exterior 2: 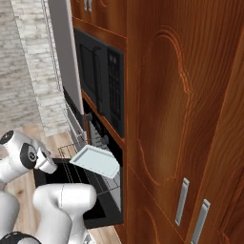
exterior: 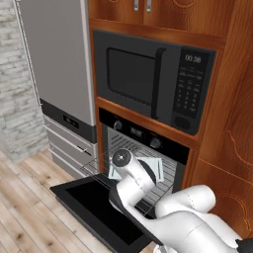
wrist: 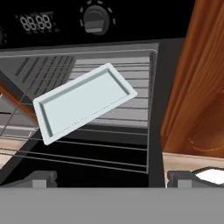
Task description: Take the baked cake out of the oven and place it on the plate for cooling. Then close the oven door.
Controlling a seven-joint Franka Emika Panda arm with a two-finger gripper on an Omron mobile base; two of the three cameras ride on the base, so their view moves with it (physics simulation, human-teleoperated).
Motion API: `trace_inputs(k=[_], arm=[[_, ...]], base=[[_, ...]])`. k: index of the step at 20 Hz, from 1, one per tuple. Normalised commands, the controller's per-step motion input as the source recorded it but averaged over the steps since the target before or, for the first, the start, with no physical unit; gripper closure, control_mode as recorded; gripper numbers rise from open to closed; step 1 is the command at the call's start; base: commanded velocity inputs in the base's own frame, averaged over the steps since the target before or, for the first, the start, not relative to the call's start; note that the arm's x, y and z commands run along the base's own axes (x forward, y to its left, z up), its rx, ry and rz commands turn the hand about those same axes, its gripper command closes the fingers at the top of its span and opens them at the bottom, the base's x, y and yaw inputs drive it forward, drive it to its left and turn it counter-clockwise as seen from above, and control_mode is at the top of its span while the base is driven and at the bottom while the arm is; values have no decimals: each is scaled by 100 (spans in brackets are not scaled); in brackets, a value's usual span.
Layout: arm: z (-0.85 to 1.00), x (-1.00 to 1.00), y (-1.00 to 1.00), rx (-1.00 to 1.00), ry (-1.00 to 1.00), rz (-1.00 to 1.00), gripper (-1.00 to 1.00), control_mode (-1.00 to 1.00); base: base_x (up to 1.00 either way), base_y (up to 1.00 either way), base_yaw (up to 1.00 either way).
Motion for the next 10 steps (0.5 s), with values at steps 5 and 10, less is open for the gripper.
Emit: trace_inputs(k=[5, 10], arm=[[-38, 19, 0, 0, -5, 0, -100, -100], [-35, 14, 11, -3, -2, -2, -100, -100]], base=[[0, 0, 0], [0, 0, 0]])
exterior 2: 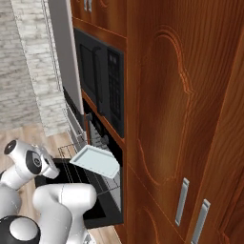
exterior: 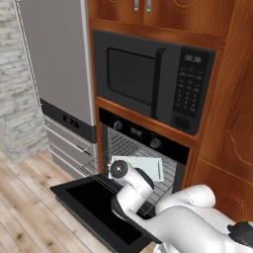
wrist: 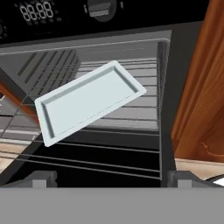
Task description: Take the baked cake out of the oven and place it on the plate for cooling. Then close the oven door.
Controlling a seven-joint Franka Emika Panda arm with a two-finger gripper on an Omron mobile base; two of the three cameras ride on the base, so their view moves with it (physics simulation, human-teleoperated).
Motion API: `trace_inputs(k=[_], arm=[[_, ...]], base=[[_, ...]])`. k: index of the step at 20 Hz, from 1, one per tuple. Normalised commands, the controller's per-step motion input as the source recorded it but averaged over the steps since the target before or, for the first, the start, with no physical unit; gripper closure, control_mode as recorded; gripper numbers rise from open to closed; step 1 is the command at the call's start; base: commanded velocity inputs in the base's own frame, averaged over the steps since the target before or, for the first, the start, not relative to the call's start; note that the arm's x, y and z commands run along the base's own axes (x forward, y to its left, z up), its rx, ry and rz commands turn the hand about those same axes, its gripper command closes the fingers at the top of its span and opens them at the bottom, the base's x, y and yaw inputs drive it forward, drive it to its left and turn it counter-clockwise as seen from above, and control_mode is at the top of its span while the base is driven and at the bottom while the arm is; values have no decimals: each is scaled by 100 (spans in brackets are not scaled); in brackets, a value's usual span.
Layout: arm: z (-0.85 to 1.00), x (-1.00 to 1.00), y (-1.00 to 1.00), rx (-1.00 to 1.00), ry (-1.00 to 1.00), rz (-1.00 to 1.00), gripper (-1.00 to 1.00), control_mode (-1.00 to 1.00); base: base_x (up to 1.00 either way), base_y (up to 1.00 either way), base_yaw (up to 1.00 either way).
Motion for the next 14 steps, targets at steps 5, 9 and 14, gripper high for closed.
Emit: trace_inputs(k=[5, 9, 14], arm=[[-22, 15, 21, -5, 0, -7, -100, -100], [-11, 19, 1, 0, 0, -7, -100, -100], [-6, 25, 2, 0, 0, -5, -100, -100]], base=[[0, 0, 0], [0, 0, 0], [0, 0, 0]])
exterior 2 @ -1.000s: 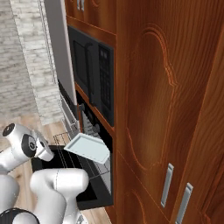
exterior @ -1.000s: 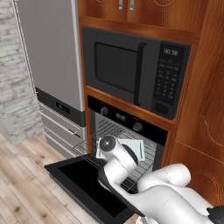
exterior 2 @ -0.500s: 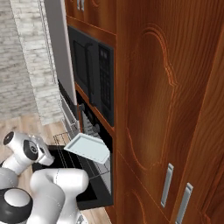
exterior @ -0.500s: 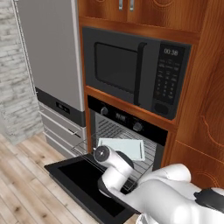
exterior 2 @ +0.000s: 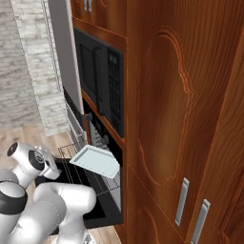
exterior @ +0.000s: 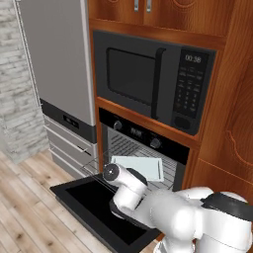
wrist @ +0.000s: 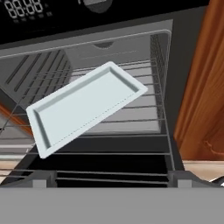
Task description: Take the baked cake out of the oven and place it on the plate for cooling. Then close the oven door.
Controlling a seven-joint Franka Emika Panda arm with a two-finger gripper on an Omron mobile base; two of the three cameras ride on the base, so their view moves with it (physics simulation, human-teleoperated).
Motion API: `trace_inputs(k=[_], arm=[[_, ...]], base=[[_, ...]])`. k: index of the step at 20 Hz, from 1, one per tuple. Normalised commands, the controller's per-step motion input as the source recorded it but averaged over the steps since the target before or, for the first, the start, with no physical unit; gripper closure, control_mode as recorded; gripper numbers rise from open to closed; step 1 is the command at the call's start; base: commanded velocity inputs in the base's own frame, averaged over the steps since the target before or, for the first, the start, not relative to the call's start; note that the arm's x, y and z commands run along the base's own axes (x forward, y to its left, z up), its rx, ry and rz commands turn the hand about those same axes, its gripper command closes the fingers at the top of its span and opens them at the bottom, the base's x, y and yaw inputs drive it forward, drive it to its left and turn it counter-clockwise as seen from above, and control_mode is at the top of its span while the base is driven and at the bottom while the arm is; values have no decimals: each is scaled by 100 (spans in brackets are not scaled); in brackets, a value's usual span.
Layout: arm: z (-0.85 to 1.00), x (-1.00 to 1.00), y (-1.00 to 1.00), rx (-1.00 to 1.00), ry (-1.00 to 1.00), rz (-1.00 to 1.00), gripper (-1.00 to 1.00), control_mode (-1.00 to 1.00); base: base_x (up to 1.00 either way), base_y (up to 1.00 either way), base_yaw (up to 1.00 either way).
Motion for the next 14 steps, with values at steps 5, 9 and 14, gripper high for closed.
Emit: trace_inputs(k=[5, 9, 14], arm=[[-24, 19, 2, 0, 0, -2, -100, -100], [-30, 12, 6, 0, 0, 0, -100, -100], [-16, 20, 4, 0, 0, 0, -100, -100]], base=[[0, 0, 0], [0, 0, 0], [0, 0, 0]])
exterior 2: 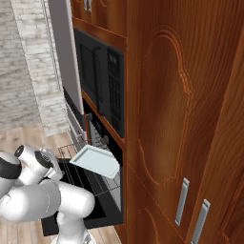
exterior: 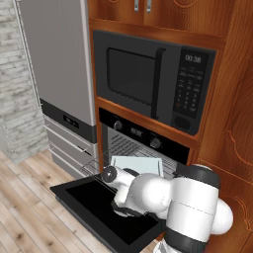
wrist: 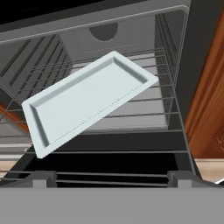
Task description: Take the baked cake out of the oven and place it on the plate for cooling. Then close the oven door.
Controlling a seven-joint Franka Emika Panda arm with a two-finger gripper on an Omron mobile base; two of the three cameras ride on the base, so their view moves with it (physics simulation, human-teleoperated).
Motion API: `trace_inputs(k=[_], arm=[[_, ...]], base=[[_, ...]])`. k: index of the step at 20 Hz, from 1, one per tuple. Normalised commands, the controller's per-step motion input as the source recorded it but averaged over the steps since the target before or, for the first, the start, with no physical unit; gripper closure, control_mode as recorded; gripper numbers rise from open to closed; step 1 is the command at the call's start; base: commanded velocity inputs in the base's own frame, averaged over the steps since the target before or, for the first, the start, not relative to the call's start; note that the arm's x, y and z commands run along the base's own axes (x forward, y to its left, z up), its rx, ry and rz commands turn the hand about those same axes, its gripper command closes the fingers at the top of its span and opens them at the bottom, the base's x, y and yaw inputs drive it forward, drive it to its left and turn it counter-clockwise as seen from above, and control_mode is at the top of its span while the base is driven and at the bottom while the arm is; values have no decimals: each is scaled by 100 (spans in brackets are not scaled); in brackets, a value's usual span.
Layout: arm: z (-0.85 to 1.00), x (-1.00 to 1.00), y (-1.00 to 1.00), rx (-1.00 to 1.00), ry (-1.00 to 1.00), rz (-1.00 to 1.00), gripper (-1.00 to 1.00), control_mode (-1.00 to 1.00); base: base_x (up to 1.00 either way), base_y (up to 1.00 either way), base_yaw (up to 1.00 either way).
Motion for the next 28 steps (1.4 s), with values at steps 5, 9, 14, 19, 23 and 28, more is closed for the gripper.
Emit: trace_inputs(k=[5, 9, 14, 19, 23, 28], arm=[[-19, 22, 5, 0, 0, 0, -100, -100], [-21, 20, 3, 0, 0, 0, -100, -100], [-14, 21, 1, 0, 0, 0, -100, -100], [-12, 18, 1, 0, 0, 0, -100, -100], [-23, 9, 1, 0, 0, 0, -100, -100], [-27, 0, 2, 0, 0, 0, -100, -100]], base=[[0, 0, 0], [0, 0, 0], [0, 0, 0], [0, 0, 0], [0, 0, 0], [0, 0, 0]])
